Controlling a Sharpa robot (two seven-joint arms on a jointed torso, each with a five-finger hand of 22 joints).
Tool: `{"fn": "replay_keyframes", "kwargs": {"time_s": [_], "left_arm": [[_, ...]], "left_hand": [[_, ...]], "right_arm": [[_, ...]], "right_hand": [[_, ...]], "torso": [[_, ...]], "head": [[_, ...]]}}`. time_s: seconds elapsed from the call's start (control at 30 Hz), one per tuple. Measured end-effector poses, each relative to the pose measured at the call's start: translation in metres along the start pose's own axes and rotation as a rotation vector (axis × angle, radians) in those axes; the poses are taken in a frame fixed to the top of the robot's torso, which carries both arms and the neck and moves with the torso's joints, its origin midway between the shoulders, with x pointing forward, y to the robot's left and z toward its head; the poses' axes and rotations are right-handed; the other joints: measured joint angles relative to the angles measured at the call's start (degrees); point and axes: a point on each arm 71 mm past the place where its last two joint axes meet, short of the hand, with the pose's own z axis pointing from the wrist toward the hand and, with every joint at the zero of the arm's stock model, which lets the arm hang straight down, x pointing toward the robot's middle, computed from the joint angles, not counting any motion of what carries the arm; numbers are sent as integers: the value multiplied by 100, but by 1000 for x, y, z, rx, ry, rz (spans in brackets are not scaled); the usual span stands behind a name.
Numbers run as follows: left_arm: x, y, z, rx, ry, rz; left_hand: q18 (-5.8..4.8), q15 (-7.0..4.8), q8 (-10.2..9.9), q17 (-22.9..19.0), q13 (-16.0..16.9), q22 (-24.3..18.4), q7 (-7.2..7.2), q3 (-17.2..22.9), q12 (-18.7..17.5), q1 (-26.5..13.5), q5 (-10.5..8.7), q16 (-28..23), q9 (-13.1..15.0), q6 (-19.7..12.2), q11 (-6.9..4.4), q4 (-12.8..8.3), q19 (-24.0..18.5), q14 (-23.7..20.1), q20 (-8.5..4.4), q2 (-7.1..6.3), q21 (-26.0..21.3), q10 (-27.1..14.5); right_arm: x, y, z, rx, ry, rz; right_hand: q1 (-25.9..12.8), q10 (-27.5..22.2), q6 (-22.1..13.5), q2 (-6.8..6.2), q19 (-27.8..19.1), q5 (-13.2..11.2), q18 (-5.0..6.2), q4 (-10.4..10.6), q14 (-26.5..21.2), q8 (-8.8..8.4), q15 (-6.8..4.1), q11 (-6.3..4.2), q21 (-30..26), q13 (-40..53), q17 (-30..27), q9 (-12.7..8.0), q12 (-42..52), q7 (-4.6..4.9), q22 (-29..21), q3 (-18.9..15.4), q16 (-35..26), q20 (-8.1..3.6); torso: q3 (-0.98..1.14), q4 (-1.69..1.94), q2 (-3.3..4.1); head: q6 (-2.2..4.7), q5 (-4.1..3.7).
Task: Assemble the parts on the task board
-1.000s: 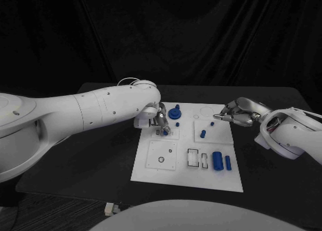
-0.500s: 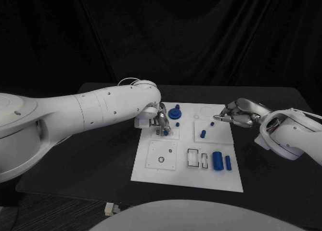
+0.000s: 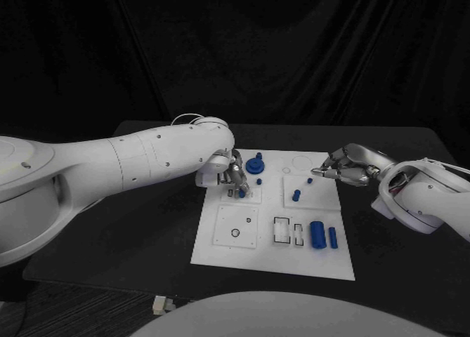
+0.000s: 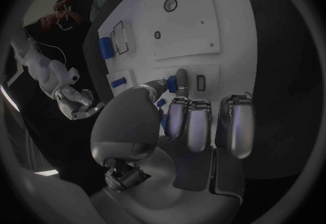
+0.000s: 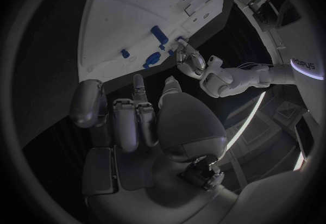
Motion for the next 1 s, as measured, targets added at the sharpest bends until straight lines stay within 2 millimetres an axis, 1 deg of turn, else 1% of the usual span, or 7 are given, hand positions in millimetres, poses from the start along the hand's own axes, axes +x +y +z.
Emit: {"fn": "replay_keyframes", "kwargs": {"time_s": [0.1,0.17,0.23,0.3,0.4,0.77,1.0], "left_arm": [[0,1,0,0,-2,-3],[0,2,0,1,-4,-5],[1,2,-1,3,-6,-8],[1,3,-2,6,-9,-11],[3,5,-3,11,-14,-17],[8,10,-6,24,-41,-32],[8,11,-7,25,-62,-33]], "left_hand": [[0,0,-1,0,0,0,-18,63,0,54,366,0,1,-22,0,-175,0,0,0,-29,0,0],[0,0,-1,0,0,0,-9,36,-24,142,592,0,1,-31,0,-218,0,0,0,-35,0,0],[0,0,-6,0,0,0,1,20,-24,207,725,0,7,-40,0,-235,0,0,0,-43,0,1],[0,0,-22,0,0,0,2,0,-24,251,755,0,17,-41,3,-256,0,0,0,-45,0,3],[0,0,-23,0,0,0,20,-2,-24,291,756,-14,21,-59,8,-259,0,0,0,-49,0,8],[0,0,-56,0,0,0,11,0,-46,313,756,-23,22,-49,9,-260,0,0,0,-41,0,9],[0,0,-61,0,0,0,11,1,-46,313,690,-22,24,-48,9,-261,0,0,0,-41,0,9]], "right_arm": [[0,0,0,0,0,0],[0,0,0,0,0,0],[0,0,0,1,0,0],[0,-1,0,1,0,0],[0,-1,0,2,0,0],[0,-1,0,2,0,0],[0,-1,0,2,0,0]], "right_hand": [[0,0,0,0,0,0,0,0,0,0,0,0,0,0,0,0,0,0,0,0,0,0],[0,0,0,0,0,0,0,0,0,0,0,0,0,0,0,0,0,0,1,0,0,0],[0,0,0,0,0,0,0,0,0,0,0,0,0,0,0,0,0,0,4,0,0,0],[0,0,0,0,0,0,0,0,0,0,0,0,0,0,0,0,0,0,5,0,0,0],[0,0,0,0,0,0,0,0,0,0,0,0,0,0,0,0,0,0,4,0,0,0],[0,0,0,0,0,0,0,0,0,0,0,0,0,0,0,-1,0,0,4,0,0,0],[0,0,0,0,0,0,0,0,0,0,0,0,0,0,0,-1,0,0,3,0,0,0]], "torso": [[0,0,0],[0,0,0],[0,-1,0],[0,-1,0],[0,-1,-3],[2,1,-4],[2,4,-4]], "head": [[0,0],[0,5],[0,6],[0,7],[0,4],[0,3],[0,2]]}}
